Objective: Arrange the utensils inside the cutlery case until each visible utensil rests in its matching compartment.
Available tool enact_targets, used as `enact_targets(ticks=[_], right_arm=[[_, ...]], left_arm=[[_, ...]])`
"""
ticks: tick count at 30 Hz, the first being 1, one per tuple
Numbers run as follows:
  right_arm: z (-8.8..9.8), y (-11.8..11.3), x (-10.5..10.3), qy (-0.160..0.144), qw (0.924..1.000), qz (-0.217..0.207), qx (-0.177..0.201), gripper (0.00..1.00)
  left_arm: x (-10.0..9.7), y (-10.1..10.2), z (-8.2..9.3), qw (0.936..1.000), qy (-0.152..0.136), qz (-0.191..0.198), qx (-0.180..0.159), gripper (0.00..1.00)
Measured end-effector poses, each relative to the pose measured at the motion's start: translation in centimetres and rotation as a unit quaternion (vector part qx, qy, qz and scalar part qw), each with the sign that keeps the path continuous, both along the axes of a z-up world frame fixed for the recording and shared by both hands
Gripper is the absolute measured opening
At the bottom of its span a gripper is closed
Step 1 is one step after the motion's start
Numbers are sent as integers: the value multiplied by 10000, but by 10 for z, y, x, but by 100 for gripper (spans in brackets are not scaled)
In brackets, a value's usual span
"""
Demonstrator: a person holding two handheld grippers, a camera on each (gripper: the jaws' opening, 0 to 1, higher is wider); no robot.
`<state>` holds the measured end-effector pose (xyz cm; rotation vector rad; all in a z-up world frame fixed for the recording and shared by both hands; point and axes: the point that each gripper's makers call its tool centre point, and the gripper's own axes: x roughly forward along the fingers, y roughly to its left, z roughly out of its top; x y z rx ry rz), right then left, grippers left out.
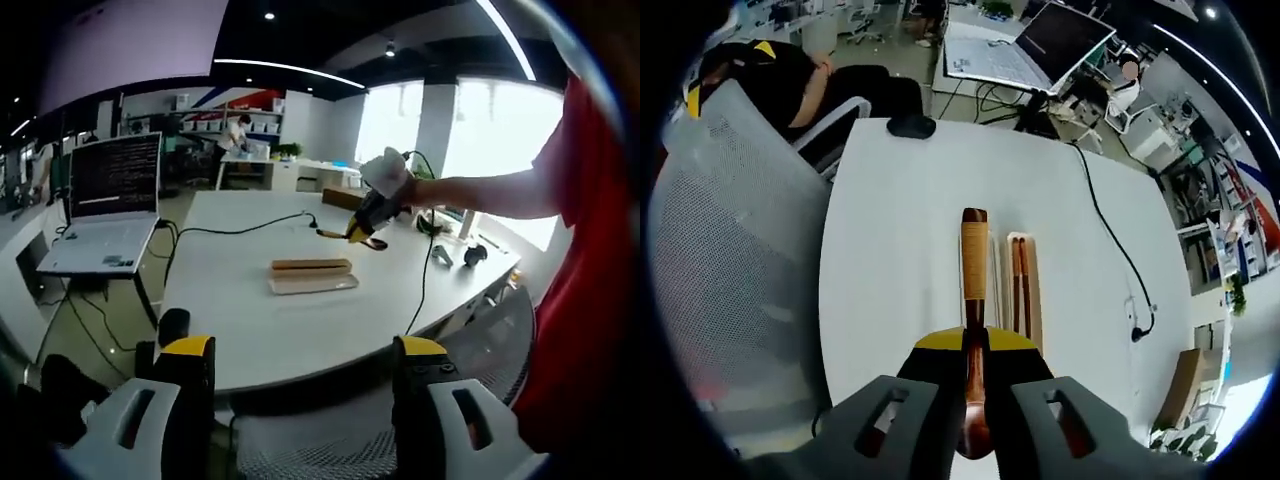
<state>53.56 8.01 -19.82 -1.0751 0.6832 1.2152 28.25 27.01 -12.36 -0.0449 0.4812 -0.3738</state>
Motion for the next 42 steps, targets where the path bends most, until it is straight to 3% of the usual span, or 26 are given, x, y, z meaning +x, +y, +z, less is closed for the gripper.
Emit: enact_targets(ticks=[21,29,42], right_arm=[[9,6,16,12,10000,78,-9,1],[2,9,20,13,9998,134,-141,1],[0,13,31,-43,9995,172,-247,1]], left_arm=[[2,-4,9,9998,-137,144,-59,75],[-3,0,4,9998,-99,198,-7,75],[-4,8,12,9995,-145,268,49,75]])
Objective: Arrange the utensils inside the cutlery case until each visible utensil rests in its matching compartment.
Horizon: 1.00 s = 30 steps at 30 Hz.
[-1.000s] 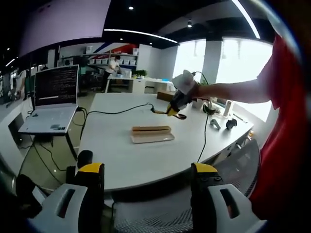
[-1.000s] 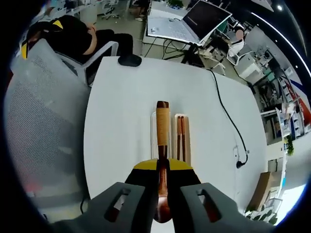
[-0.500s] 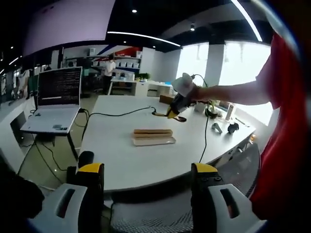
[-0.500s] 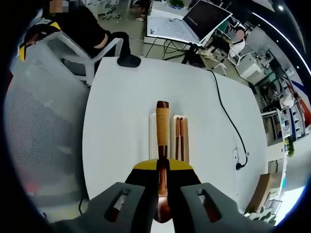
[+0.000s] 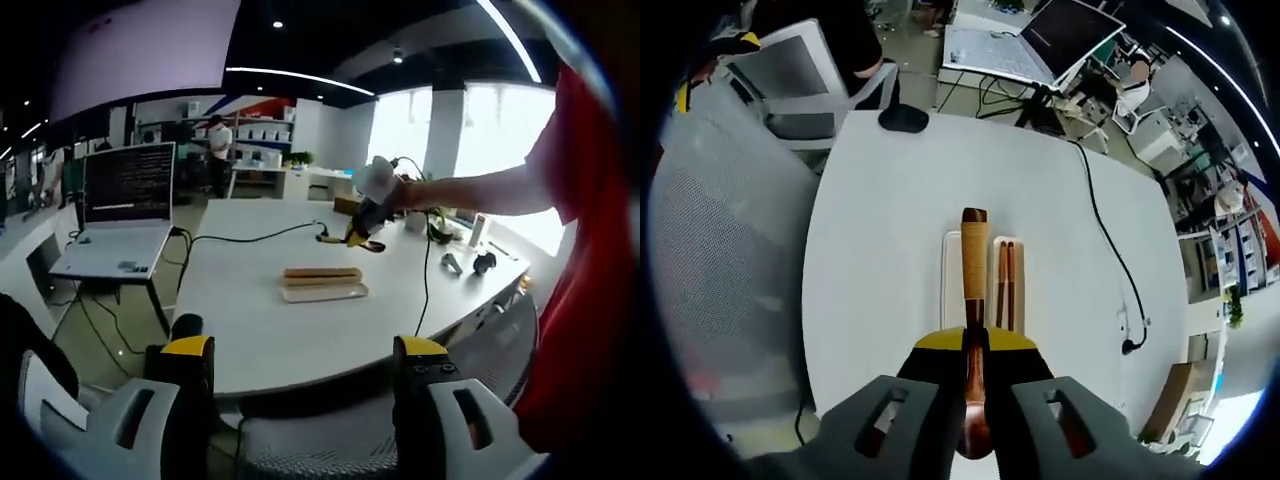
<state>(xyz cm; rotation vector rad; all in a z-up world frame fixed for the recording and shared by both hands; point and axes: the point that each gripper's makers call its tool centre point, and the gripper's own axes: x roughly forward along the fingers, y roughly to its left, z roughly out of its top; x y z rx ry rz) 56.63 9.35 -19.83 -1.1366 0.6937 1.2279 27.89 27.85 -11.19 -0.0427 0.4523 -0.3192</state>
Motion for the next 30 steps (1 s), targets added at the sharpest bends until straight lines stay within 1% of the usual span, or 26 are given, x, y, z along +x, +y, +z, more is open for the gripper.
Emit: enact_targets(ticks=[2,7,12,14,17,20,25,30], right_arm=[[1,0,2,2,10000,-1,-16,1],[5,2,8,-27,10000,0,-22,1],[2,4,11,-66,9999,49,-80,1],[1,5,12,-66,9999,71,-101,1],[0,7,13,-81,9999,94,-108,1],[0,9,16,-102,9998,93,-106,1],[-3,10,24,-84,9999,33,-80,1],[-5,11,26,-54,10000,-11,-56,1]], left_arm=[[-1,0,-1,10000,9,-17,39,75],[0,1,1,10000,-20,28,10,75],[-3,4,2,10000,-31,67,30,75],[-7,8,-1,9999,-4,129,-14,75],[-12,10,-7,9998,84,167,25,75],[-12,10,-7,9998,95,195,-6,75],[-8,7,-3,9998,19,171,-24,75],[-3,4,4,9998,-181,97,-36,74]])
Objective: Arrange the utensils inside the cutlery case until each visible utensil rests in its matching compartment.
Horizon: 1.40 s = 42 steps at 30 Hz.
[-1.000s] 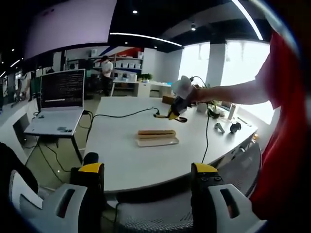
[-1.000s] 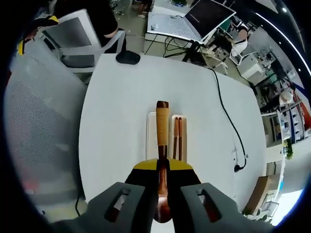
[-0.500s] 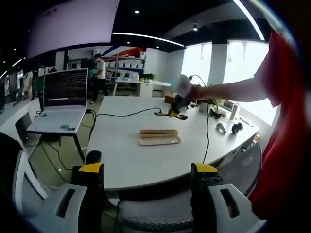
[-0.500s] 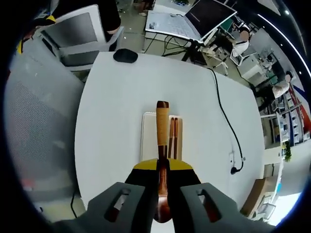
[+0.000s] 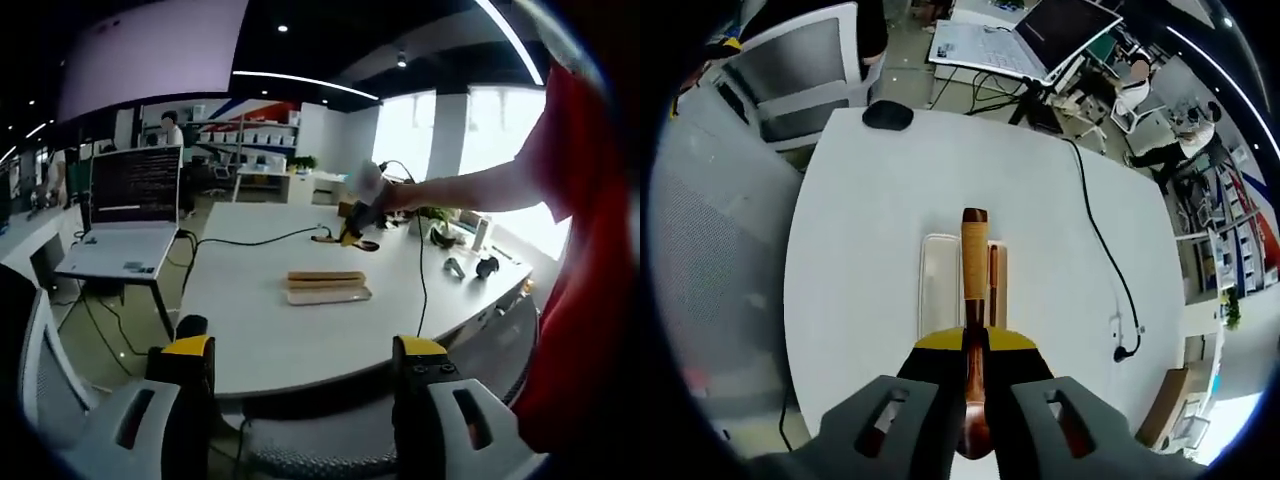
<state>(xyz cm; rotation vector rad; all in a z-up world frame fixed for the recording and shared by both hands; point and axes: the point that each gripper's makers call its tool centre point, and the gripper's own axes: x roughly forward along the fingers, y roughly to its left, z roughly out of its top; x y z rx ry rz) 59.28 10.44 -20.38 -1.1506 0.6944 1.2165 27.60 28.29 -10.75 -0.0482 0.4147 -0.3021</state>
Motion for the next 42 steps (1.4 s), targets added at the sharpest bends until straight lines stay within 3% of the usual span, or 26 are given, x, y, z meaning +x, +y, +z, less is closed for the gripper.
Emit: enact_targets(ticks=[2,10,12,19,23,26,29,31,42], right_arm=[[-1,-1,1,20,10000,-26,4,1],[-16,0,-1,208,9995,-223,64,1],[-19,2,0,139,9995,-274,-11,1],[-13,8,1,135,9996,-257,37,1],[-16,8,15,146,9997,-167,-77,2],[-9,5,30,419,9981,-133,-440,2],[8,14,42,434,9984,-210,-282,2],[8,13,52,506,9980,-275,-277,2],[-4,7,48,583,9969,-385,-363,2]], left_arm=[[3,2,3,9999,-90,54,40,77],[3,-8,-3,9998,-9,-133,-140,77],[3,-9,-5,9997,29,-95,-245,77],[2,-8,-9,9995,102,-174,-238,76],[2,-8,-11,9995,149,-215,-176,76],[3,-9,-11,9993,165,-276,-168,75],[4,-10,-12,9993,177,-318,-110,75],[6,-10,-13,9993,188,-295,-135,74],[4,-5,-19,9994,251,-203,-83,74]])
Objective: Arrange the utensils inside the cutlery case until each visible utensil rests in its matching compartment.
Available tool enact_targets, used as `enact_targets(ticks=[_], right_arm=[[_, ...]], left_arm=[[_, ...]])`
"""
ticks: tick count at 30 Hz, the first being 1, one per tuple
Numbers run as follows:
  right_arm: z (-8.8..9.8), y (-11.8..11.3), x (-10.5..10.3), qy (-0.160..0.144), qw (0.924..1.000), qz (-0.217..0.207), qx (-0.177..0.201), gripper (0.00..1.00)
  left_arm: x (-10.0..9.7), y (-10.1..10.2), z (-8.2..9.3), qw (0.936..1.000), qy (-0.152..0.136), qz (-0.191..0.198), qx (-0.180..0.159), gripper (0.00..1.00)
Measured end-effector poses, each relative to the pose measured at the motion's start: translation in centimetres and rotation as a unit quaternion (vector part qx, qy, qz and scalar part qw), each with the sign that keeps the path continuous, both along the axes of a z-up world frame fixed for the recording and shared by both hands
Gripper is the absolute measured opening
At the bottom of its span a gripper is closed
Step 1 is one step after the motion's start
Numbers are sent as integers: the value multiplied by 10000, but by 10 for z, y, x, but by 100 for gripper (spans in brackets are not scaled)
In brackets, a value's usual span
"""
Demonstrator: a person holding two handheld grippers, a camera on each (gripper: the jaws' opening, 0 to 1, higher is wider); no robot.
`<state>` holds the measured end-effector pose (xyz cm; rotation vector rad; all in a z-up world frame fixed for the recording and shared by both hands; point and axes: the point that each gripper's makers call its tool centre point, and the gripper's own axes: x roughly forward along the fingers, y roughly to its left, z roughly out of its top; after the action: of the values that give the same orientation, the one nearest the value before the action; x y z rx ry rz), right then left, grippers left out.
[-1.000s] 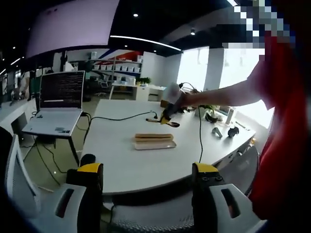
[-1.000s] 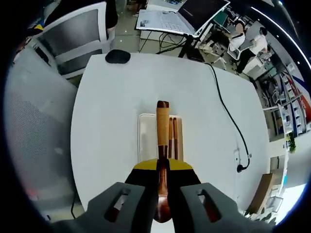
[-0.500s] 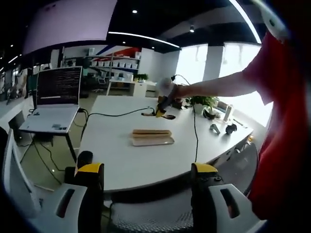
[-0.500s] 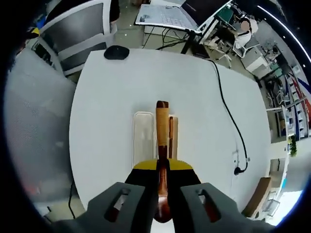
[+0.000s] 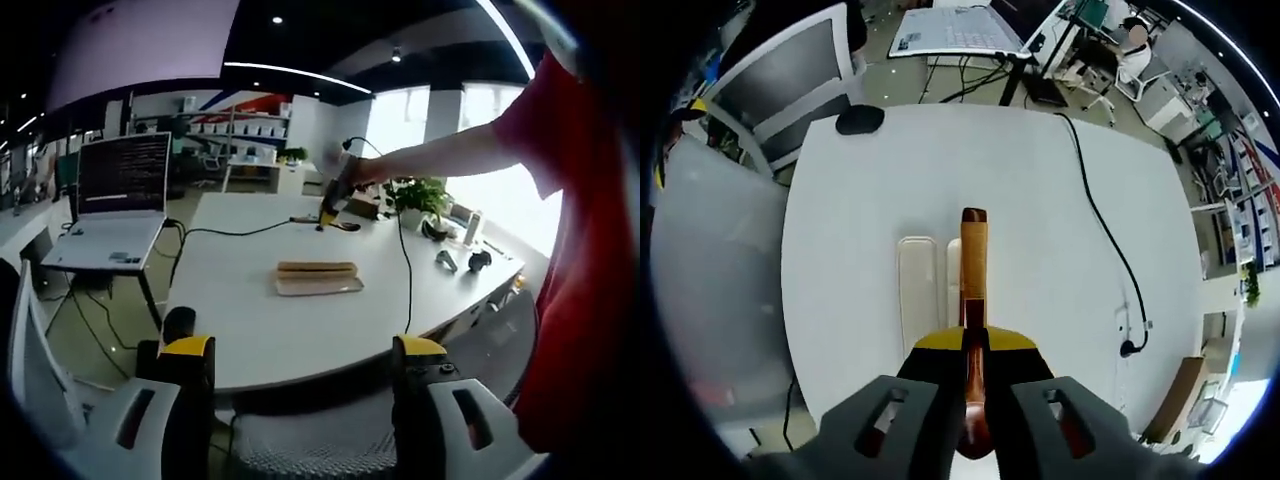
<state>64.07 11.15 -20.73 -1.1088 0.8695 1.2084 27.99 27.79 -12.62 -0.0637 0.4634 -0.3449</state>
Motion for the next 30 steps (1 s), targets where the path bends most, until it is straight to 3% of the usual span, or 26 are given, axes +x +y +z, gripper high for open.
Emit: enact_targets(ticks=[7,12,24,30], right_arm=[[-9,0,4,39,9999,-77,84,2],[-19,-1,6,-197,9995,-202,140,2],[-52,-10,16,-148,9996,-233,113,2],[-58,-10,15,-184,9994,-265,134,2]], left_arm=[[-1,3,-1,10000,48,14,46,74],[2,7,5,9996,-104,248,-29,75],[4,2,5,9998,23,96,149,75],[6,-1,4,9998,52,80,172,74]])
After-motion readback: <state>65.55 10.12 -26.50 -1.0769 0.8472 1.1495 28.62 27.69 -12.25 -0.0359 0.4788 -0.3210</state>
